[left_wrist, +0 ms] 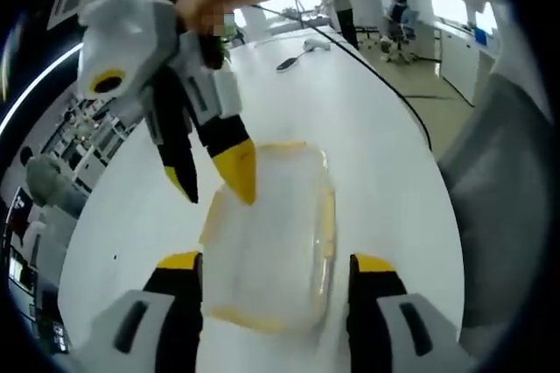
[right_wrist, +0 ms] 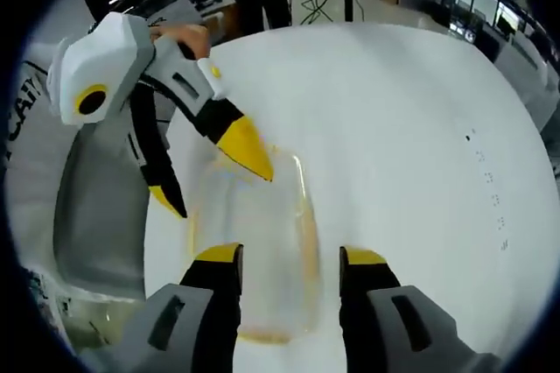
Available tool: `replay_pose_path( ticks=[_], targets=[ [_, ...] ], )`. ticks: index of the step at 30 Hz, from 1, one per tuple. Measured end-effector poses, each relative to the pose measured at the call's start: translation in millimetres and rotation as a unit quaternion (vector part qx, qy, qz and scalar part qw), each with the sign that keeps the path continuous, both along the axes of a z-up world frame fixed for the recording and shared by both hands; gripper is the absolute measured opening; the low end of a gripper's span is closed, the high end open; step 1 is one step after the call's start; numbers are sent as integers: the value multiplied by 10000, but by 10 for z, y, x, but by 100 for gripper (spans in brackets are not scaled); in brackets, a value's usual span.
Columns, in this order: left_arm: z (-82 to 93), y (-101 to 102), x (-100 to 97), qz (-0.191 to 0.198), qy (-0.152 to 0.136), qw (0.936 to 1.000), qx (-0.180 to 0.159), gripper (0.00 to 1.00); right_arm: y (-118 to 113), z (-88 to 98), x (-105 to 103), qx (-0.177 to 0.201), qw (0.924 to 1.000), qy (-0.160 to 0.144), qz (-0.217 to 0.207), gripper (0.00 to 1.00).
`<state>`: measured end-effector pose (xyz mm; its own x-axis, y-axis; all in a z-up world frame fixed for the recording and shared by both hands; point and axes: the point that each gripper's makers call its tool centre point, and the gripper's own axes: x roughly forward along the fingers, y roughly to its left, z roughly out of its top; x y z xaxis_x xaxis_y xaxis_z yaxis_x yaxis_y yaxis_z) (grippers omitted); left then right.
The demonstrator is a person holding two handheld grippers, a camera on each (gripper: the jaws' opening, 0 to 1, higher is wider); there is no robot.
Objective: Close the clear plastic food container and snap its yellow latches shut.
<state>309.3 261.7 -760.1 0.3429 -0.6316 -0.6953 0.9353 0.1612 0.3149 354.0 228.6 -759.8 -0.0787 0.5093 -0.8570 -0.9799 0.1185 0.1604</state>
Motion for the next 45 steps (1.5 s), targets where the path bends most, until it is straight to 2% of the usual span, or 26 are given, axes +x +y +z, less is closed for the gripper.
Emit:
replay_pose_path(
  ticks=[7,13,16,18,21,27,32,41,45],
  targets=[
    [126,73,119,222,4,9994,-255,80,-73,81,6,211,9994,-199,-192,46],
    [121,169,213,272,60,9995,-164,88,-198,122,1,309,9981,-380,-385,52],
    [77,231,268,294,62,9995,-17,87,-294,104,-33,301,9976,-438,-443,55],
    [63,250,296,343,147,9993,-34,88,-353,86,-51,317,9971,-442,-535,59],
    [36,255,314,358,215,9991,-45,90,-445,35,-94,288,9968,-414,-618,60],
    [-133,256,297,277,432,9985,177,92,-572,-83,-229,195,9970,-363,-660,66],
    [-252,208,269,211,582,9978,250,92,-618,-185,-318,130,9973,-371,-622,80],
    [-440,167,248,163,749,9964,365,89,-586,-346,-389,73,9980,-370,-508,81],
    [-471,178,248,168,786,9961,375,86,-592,-406,-409,-11,9983,-351,-455,80]
  ],
)
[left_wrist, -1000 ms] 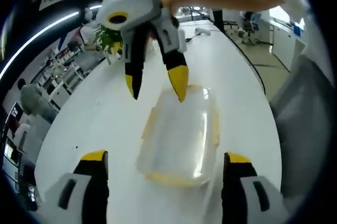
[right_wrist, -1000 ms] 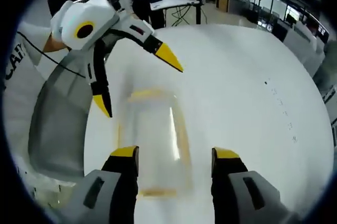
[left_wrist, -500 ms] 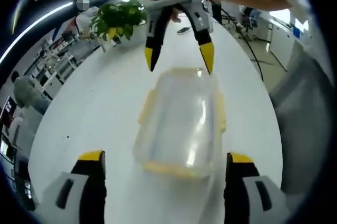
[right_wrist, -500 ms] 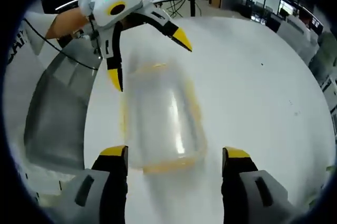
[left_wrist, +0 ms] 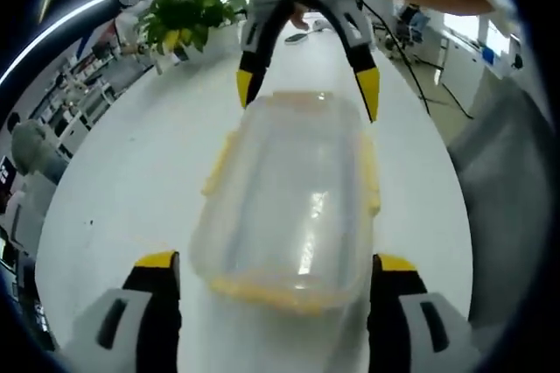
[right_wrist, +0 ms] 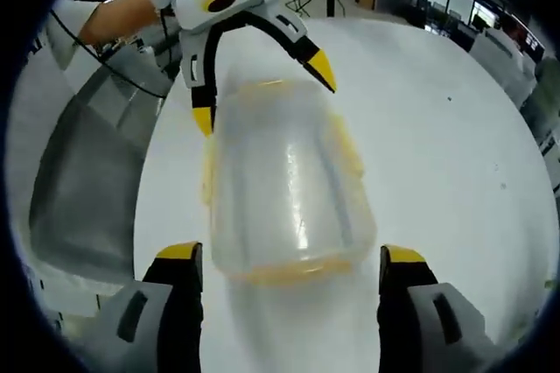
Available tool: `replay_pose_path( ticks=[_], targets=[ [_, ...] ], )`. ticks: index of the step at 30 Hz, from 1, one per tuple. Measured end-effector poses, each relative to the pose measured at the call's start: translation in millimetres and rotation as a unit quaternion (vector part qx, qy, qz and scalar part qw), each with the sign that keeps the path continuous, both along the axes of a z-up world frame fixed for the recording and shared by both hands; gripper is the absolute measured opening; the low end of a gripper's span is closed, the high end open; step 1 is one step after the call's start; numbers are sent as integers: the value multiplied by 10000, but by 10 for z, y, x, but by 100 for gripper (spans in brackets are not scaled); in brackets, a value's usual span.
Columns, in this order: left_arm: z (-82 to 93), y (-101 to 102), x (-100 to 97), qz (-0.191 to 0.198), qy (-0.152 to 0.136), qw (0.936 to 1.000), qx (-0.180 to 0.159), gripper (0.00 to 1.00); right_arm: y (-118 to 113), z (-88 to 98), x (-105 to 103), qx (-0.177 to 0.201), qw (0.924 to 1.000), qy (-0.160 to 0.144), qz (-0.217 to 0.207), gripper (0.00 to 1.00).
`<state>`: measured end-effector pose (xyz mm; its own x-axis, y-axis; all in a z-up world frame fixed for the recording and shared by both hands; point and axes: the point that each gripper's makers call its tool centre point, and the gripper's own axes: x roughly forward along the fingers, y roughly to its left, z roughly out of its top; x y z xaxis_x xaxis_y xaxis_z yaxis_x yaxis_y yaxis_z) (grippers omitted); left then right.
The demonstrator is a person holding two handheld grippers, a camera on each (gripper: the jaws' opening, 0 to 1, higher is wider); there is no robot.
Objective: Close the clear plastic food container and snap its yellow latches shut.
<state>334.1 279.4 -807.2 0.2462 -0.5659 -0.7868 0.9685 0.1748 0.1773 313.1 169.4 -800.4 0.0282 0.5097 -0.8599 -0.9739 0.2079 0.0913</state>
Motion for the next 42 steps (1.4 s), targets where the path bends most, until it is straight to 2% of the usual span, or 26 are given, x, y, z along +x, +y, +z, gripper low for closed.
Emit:
replay_pose_path(
  ticks=[7,14,24,33,42],
  targets=[
    [-22,-36,-13,-7,80,9999,-67,81,43,-9,0,30,10000,-15,63,77],
    [-23,-48,-10,32,83,9999,-98,81,44,-50,28,-67,9998,-124,103,75],
    [-33,-14,-1,42,98,9999,-20,81,80,-47,44,-69,9998,-129,150,75],
    [-41,190,15,102,101,9998,140,81,291,-42,63,-41,9996,-185,213,74],
    [-47,539,7,281,113,9992,268,80,610,-34,96,43,9991,-259,339,74]
  ],
)
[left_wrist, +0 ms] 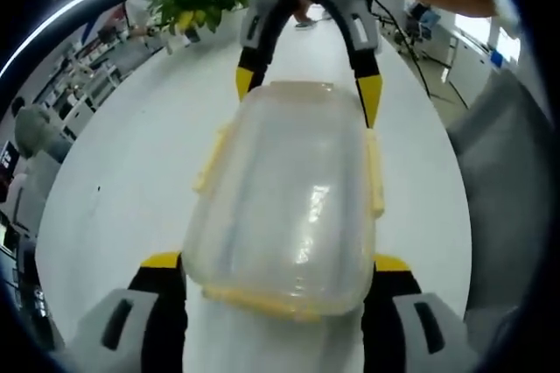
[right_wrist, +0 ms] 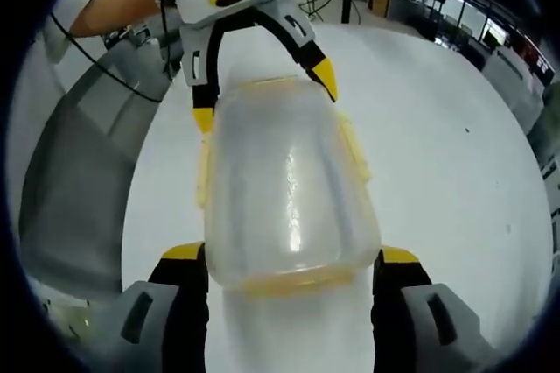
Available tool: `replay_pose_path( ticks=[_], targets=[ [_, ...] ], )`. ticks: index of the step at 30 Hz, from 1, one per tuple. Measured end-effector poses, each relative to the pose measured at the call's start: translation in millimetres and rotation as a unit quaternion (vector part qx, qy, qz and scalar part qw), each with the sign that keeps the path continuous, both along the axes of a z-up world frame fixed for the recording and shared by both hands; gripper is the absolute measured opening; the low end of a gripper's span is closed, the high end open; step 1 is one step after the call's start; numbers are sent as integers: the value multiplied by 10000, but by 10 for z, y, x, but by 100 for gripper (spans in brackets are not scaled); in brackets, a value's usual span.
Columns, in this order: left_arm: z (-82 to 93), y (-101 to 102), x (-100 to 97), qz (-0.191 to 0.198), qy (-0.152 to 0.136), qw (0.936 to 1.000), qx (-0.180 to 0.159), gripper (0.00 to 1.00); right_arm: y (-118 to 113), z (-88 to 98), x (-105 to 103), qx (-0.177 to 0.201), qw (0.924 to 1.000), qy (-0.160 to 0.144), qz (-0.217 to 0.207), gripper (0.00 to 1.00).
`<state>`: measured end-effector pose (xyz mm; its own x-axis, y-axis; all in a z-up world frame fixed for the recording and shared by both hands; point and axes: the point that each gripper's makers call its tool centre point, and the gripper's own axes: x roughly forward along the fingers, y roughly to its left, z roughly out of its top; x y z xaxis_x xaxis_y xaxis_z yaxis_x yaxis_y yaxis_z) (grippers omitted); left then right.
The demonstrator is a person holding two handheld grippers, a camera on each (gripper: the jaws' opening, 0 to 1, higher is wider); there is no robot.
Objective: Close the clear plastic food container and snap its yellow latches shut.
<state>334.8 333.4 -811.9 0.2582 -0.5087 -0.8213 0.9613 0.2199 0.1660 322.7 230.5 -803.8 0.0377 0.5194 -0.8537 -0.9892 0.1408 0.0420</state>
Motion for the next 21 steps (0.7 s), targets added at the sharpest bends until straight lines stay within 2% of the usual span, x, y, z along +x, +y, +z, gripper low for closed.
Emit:
replay_pose_path(
  ticks=[9,21],
  targets=[
    [-1,326,-11,32,11,9998,194,80,316,10,-1,82,10000,-35,21,73],
    [3,523,64,6,-1,9997,235,80,507,18,65,73,10000,-55,-5,73]
  ],
)
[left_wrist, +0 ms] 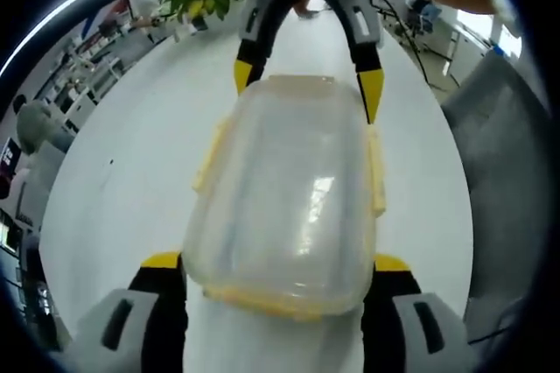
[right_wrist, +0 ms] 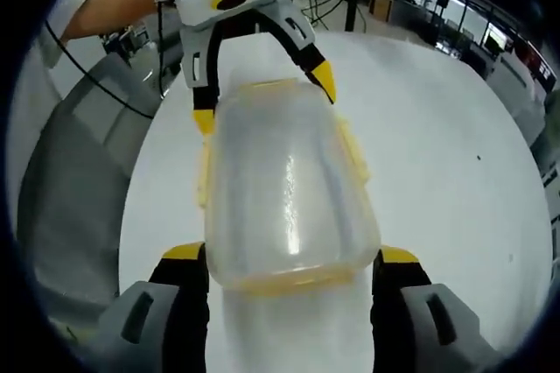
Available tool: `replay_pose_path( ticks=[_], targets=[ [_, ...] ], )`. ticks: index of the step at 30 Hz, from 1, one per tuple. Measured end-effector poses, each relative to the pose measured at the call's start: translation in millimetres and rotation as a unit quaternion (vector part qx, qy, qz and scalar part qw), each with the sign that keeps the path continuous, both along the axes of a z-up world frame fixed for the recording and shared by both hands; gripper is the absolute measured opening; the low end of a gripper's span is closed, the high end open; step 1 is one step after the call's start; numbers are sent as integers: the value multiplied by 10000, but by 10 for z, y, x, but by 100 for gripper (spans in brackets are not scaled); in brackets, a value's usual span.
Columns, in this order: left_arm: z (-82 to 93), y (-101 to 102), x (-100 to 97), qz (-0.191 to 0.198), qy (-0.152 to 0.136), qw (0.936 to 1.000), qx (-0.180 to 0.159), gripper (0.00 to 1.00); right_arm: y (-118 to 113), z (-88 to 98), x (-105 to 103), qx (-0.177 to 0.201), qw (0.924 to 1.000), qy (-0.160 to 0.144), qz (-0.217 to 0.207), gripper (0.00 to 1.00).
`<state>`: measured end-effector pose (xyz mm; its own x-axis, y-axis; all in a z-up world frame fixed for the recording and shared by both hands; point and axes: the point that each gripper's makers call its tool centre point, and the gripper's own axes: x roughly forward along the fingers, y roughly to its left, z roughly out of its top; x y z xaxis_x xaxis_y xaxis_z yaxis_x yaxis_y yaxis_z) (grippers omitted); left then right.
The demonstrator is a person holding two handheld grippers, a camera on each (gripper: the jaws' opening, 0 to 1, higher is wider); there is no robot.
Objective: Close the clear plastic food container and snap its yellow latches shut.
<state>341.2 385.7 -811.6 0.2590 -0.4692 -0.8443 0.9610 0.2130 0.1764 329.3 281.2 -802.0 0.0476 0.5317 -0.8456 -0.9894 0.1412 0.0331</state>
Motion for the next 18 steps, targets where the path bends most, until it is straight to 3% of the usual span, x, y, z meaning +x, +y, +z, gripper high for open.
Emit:
replay_pose_path(
  ticks=[18],
  targets=[
    [13,28,507,-50,-16,10000,-2,80,29,14,488,36,9999,-53,-109,72]
  ],
)
